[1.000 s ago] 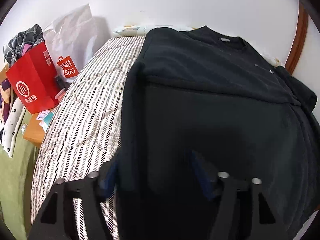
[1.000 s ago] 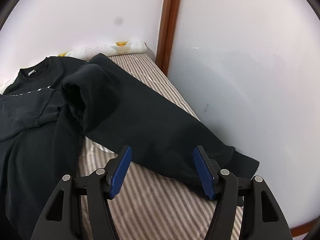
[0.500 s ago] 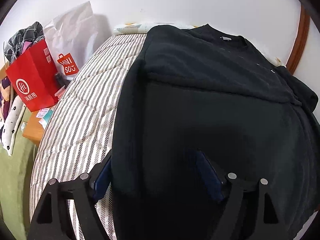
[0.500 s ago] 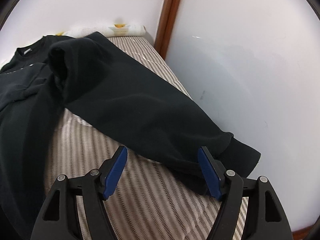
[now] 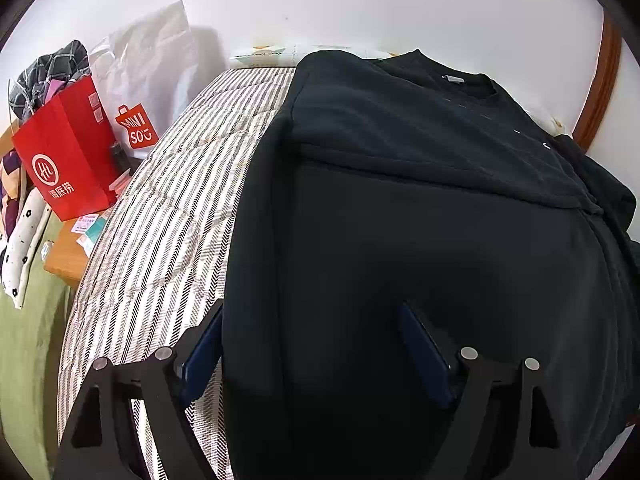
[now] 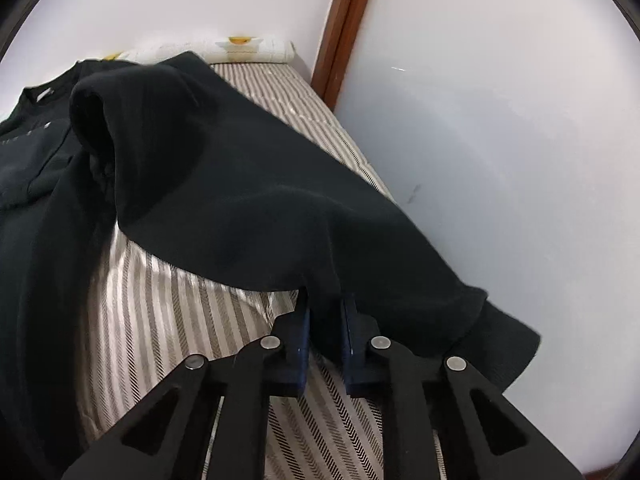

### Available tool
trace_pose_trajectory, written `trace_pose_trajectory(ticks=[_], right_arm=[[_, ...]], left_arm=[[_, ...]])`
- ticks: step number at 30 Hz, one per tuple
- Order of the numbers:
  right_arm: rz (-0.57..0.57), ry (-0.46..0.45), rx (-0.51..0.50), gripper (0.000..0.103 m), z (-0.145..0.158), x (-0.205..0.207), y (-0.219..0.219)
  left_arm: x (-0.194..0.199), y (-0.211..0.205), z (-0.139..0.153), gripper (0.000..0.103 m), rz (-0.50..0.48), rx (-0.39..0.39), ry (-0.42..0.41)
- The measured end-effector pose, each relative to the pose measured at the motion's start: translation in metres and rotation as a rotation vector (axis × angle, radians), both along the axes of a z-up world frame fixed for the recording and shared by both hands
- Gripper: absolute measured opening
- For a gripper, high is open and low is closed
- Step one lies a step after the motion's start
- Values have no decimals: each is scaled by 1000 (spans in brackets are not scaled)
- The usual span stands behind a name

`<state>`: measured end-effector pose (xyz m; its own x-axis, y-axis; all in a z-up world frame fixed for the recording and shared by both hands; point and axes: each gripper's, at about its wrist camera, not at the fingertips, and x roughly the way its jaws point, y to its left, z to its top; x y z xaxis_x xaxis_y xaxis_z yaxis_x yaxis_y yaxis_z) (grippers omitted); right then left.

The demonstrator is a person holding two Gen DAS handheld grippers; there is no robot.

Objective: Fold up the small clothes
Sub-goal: 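Lift the plain sleeve with the right tool and fold it across the body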

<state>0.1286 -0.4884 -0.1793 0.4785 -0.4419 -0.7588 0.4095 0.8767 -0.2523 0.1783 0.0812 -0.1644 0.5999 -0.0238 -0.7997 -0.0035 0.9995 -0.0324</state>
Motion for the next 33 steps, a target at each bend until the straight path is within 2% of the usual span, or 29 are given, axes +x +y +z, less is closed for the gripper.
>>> trace_pose_trajectory(ticks=[7,13,17,22,27,33], right_arm=[[39,-160,-31,11,72,5,35],[140,-258,-2,11,124,45,83],[219,-297,52,11,150,67,128],[410,-356,56,11,181,87,215],[587,-362,74,11,188,113,298],[683,-258,80,12,142,160,366]], left_arm=[[-5,6,9,83,-11,-21,-1],[-16,23,18,83,-16,-85,-4],[-20,35,15,83,-10,-94,1],[-18,52,15,83,3,-105,8],[-12,59,11,83,17,-121,19],[-10,59,6,83,8,-110,36]])
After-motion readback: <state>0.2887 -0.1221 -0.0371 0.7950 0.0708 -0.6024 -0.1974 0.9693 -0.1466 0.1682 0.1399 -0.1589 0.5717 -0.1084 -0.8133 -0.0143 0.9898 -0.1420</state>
